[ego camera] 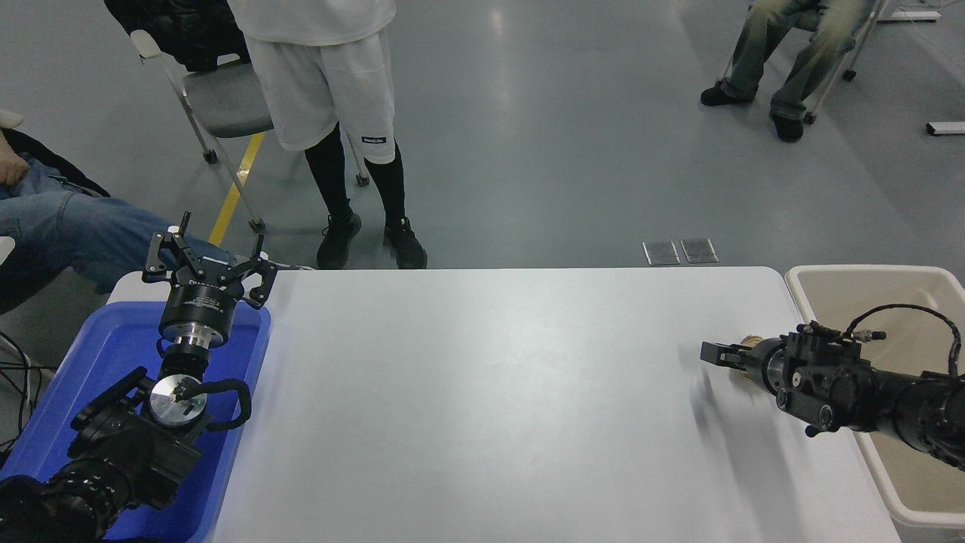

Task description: Pick up paper ball place in dustbin

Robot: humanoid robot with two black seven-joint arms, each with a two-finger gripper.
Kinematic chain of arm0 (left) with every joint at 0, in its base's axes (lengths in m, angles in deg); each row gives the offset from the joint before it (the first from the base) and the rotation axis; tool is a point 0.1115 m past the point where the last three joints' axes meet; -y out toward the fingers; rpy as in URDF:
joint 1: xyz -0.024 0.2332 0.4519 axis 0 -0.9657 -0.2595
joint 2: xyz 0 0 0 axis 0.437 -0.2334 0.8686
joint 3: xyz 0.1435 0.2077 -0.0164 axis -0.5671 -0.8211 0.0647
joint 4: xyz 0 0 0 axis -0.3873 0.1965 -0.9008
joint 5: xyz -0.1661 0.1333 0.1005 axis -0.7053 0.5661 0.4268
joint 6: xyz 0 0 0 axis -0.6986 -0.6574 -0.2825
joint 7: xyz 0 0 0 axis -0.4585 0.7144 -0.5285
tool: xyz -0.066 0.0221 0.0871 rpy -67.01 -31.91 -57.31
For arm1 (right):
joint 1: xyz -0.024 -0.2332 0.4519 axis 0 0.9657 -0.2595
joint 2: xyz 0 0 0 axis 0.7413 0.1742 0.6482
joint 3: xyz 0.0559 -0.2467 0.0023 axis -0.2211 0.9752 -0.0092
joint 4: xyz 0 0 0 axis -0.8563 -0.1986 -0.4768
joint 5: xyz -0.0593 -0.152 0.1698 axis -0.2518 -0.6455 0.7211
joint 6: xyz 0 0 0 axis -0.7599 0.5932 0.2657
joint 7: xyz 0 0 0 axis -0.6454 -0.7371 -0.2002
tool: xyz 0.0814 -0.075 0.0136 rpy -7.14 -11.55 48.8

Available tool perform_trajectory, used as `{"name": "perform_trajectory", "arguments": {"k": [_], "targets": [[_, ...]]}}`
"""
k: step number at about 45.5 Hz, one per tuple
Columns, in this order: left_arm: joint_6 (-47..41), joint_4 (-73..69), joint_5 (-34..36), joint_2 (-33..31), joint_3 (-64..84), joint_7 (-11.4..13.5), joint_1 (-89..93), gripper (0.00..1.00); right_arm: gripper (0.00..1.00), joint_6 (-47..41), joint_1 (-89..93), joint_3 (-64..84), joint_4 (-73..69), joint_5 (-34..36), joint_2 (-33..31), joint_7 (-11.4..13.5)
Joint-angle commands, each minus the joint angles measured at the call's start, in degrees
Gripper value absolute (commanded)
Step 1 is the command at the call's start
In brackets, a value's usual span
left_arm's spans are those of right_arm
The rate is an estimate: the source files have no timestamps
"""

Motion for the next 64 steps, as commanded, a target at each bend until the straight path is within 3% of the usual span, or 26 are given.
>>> {"name": "perform_trajectory", "arguments": {"k": [1,24,29,33,44,48,56,64], "targets": [[-0.08,0.0,-0.01,0.0,0.0,0.0,0.0,0.99,1.0,2.09,2.01,-0.07,2.44,-0.76,0.99,-0.01],[0.01,0.0,-0.01,0.0,0.0,0.0,0.0,0.99,0.98,6.04,5.09,0.28,6.23,-0.76,2.75,0.08],[-0.08,0.0,-0.01,0.0,0.0,0.0,0.0,0.99,0.94,6.04,5.27,0.37,6.58,-0.76,3.01,0.17],[-0.08,0.0,-0.01,0.0,0.0,0.0,0.0,0.99,0.83,6.04,5.44,0.37,6.58,-0.76,3.1,0.08],[0.01,0.0,-0.01,0.0,0.0,0.0,0.0,0.99,0.8,6.04,6.15,0.37,6.4,-0.76,3.19,0.08],[-0.08,0.0,-0.01,0.0,0.0,0.0,0.0,0.99,0.64,6.04,6.5,0.37,6.4,-0.76,3.19,0.08],[0.01,0.0,-0.01,0.0,0.0,0.0,0.0,0.99,0.0,5.87,6.59,0.37,6.31,-0.76,3.19,0.08],[0.01,0.0,-0.01,0.0,0.0,0.0,0.0,0.99,0.0,5.87,6.5,-0.07,6.31,-0.67,3.1,0.08]]}}
